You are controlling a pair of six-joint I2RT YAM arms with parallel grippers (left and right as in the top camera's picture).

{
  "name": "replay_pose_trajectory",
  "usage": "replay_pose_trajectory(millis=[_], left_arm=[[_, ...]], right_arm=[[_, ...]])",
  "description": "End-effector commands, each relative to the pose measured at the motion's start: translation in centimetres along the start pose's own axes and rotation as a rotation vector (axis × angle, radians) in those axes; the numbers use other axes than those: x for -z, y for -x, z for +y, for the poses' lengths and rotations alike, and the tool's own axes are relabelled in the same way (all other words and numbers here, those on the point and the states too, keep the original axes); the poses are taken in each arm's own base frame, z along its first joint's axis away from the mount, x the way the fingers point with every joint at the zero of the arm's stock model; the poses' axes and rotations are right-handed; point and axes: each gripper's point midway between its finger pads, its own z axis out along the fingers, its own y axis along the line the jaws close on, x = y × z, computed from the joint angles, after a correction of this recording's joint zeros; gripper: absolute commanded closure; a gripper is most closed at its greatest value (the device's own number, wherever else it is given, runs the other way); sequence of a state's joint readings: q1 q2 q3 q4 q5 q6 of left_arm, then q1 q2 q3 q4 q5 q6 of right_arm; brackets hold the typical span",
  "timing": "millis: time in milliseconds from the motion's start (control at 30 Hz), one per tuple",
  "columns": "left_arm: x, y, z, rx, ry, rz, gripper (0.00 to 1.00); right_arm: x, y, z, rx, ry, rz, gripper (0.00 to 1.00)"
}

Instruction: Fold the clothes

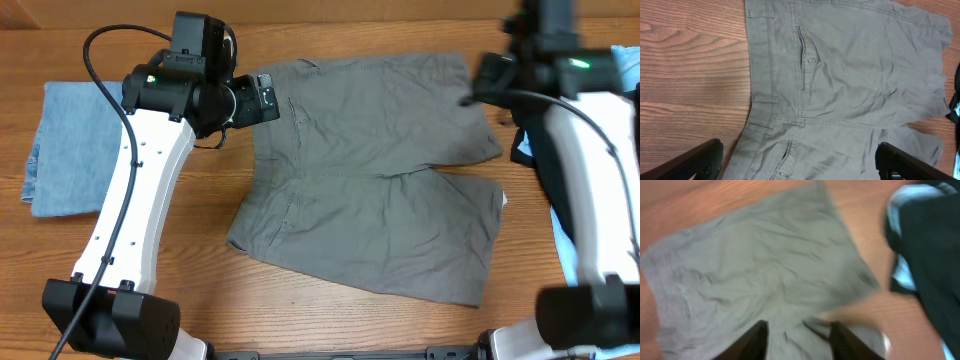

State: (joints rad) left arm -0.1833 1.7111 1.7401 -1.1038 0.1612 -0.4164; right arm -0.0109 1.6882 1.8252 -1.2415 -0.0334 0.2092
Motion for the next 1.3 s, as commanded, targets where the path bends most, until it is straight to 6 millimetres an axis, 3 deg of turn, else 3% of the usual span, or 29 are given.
replay_pose_trajectory(millis=[0,100,200,267,400,500,633,767,800,867,1000,1133,1267], left_arm=[[-0.1,-0.1,-0.2,0.002,-0.008,0.005,0.00],[-0.1,-0.1,-0.2,0.002,-0.008,0.006,0.00],[-0.1,-0.1,-0.2,0.001,-0.008,0.005,0.00],[-0.1,-0.1,-0.2,0.002,-0.008,0.005,0.00],[-0.1,-0.1,-0.2,0.002,-0.008,0.006,0.00],[-0.1,-0.1,-0.2,0.002,-0.008,0.006,0.00],[-0.1,-0.1,-0.2,0.002,-0.008,0.005,0.00],[-0.2,-0.1,-0.2,0.002,-0.007,0.007,0.00],[-0.2,-0.1,-0.2,0.002,-0.007,0.007,0.00],[-0.2,-0.1,-0.2,0.002,-0.007,0.007,0.00],[-0.2,0.0,-0.1,0.003,-0.006,0.006,0.00],[-0.1,2.1,-0.6,-0.010,-0.018,-0.084,0.00],[-0.6,-2.0,1.6,-0.016,0.071,0.085,0.00]], right_arm=[[3.6,-1.9,-4.2,-0.121,-0.070,0.038,0.47],[4.2,-5.1,-7.1,-0.309,-0.141,0.159,0.45],[3.3,-8.1,-9.0,-0.405,-0.193,0.273,0.44],[2.0,-9.6,-9.5,-0.428,-0.212,0.324,0.43],[-2.5,-15.5,-10.2,-0.506,-0.242,0.491,0.41],[-5.4,-18.5,-10.1,-0.524,-0.213,0.551,0.41],[-7.4,-21.6,-10.5,-0.532,-0.214,0.598,0.40],[-8.9,-23.1,-10.7,-0.536,-0.205,0.602,0.39],[-9.1,-23.4,-10.6,-0.539,-0.197,0.606,0.33],[-8.8,-23.9,-10.6,-0.540,-0.204,0.626,0.06],[-8.5,-24.3,-10.6,-0.538,-0.209,0.648,0.06],[-8.5,-24.4,-10.8,-0.531,-0.224,0.647,0.06],[-8.7,-25.8,-10.7,-0.583,-0.233,0.677,0.06]])
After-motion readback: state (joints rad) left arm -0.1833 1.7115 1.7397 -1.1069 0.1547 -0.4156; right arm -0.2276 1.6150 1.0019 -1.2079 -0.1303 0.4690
